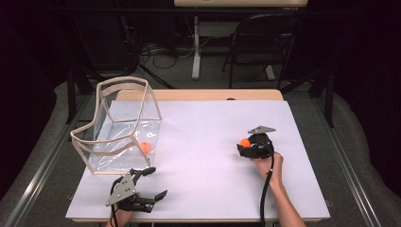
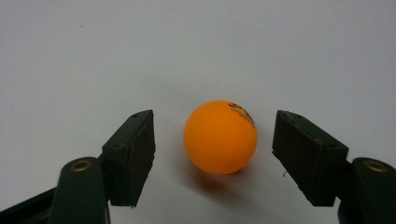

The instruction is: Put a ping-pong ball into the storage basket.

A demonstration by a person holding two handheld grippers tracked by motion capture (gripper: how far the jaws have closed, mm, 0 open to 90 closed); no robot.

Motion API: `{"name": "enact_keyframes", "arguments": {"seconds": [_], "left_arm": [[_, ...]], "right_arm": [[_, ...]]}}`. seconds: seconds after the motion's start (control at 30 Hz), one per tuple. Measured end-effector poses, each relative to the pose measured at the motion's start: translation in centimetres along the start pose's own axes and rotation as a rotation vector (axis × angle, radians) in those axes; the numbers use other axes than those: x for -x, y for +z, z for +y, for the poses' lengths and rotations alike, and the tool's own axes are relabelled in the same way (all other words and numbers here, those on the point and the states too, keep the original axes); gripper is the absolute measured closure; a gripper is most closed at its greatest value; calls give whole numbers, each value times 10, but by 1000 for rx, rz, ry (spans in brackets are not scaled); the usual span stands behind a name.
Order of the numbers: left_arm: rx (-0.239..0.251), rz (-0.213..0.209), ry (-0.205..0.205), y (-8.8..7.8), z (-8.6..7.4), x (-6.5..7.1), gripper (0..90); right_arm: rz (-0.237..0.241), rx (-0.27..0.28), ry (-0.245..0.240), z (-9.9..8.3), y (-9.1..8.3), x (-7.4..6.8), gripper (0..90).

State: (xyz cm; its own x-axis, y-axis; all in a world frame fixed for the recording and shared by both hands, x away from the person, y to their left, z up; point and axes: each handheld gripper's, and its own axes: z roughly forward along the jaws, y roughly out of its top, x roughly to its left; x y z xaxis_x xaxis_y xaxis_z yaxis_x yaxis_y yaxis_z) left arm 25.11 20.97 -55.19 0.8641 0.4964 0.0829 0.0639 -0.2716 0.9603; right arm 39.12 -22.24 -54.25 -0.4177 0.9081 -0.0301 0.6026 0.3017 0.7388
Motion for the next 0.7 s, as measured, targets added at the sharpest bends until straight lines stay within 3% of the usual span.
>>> {"name": "enact_keyframes", "arguments": {"seconds": [0.5,0.7], "left_arm": [[0,0,-1,0,0,0,156],[-1,-3,-1,0,0,0,156]], "right_arm": [[-16,-13,34,-1,8,2,427],[-18,-19,26,-2,10,2,459]]}}
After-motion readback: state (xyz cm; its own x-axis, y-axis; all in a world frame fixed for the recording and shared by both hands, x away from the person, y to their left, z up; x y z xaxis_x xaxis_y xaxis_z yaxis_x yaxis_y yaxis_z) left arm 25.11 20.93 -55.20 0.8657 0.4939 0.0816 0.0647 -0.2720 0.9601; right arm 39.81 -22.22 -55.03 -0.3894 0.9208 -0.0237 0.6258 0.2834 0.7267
